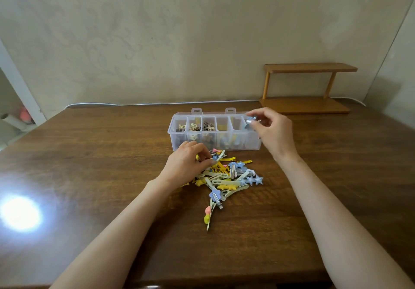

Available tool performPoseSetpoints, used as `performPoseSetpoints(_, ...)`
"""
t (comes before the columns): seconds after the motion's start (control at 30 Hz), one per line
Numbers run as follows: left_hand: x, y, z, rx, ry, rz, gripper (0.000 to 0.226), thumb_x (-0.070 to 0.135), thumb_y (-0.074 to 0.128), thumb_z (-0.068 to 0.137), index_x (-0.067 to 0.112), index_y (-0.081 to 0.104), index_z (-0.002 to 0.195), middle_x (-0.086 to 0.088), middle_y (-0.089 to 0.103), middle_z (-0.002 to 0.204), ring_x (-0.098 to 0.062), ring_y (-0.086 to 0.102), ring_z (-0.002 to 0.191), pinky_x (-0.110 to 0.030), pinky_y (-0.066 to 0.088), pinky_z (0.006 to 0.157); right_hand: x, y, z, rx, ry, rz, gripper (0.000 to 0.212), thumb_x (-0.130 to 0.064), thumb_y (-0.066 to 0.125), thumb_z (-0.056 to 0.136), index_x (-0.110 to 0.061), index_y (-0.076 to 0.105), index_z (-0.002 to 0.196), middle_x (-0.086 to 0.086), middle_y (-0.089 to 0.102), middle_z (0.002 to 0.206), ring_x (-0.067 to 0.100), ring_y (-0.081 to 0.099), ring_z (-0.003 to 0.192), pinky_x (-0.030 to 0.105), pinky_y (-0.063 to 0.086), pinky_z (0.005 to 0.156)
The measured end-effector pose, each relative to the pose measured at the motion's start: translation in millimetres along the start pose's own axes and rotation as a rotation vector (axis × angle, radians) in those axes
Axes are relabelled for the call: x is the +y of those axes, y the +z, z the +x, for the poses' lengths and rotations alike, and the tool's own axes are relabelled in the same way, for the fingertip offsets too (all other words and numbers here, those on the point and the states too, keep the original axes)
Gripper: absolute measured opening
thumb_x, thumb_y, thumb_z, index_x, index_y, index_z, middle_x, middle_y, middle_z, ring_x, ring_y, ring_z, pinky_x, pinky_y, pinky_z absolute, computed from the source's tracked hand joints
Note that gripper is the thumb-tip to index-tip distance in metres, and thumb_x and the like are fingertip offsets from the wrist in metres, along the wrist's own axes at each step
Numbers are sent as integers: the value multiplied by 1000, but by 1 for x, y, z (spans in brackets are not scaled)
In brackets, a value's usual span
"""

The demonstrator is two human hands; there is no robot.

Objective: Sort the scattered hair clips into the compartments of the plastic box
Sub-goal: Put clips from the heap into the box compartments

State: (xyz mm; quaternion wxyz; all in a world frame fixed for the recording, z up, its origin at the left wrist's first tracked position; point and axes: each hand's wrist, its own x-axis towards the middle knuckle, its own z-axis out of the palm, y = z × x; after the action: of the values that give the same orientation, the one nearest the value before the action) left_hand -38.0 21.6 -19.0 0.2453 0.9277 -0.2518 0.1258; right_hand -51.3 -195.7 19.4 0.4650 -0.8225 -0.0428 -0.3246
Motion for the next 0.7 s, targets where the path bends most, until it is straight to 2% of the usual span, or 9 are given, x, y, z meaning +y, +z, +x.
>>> performPoseSetpoints(0.1, 3, 3, -1, 9, -43, 13, 28, 47, 65, 79, 23, 64, 94, 8, 56, 92, -8, 44, 92, -24, 37, 68, 8, -5, 4, 126, -57, -127, 20, 0, 61, 86, -10, 70, 100, 1, 64, 98, 2, 54, 83, 2, 43, 71)
performPoseSetpoints(0.27, 6, 6, -1, -3, -47, 21, 23, 41, 67, 80, 22, 65, 94, 7, 54, 92, -10, 45, 93, -23, 36, 69, 19, -3, 4, 56, -41, -220, 25, 0, 57, 88, -7, 69, 109, 6, 69, 109, 5, 55, 88, -8, 34, 69)
performPoseSetpoints(0.4, 6, 6, -2, -3, -46, 13, 20, 36, 66, 82, 20, 65, 94, 7, 53, 92, -8, 44, 90, -22, 36, 69, 20, -3, 4, 41, -28, -216, 28, -1, 56, 88, -10, 69, 111, 3, 69, 112, 6, 57, 90, -1, 38, 72)
performPoseSetpoints(0.53, 6, 5, -1, 9, -40, -6, 16, 33, 66, 83, 20, 63, 93, 8, 53, 93, -7, 43, 88, -18, 33, 63, 14, -1, 2, 53, -96, -168, 24, 0, 57, 87, -11, 70, 104, 2, 70, 103, 7, 60, 91, 3, 41, 75)
performPoseSetpoints(0.7, 5, 2, -1, 37, -12, -34, 14, 31, 65, 84, 20, 60, 90, 10, 56, 93, -9, 47, 89, -23, 38, 70, 8, 3, -1, 36, -155, -121, 21, -1, 57, 87, -13, 72, 96, -1, 71, 96, 7, 63, 88, 8, 46, 75)
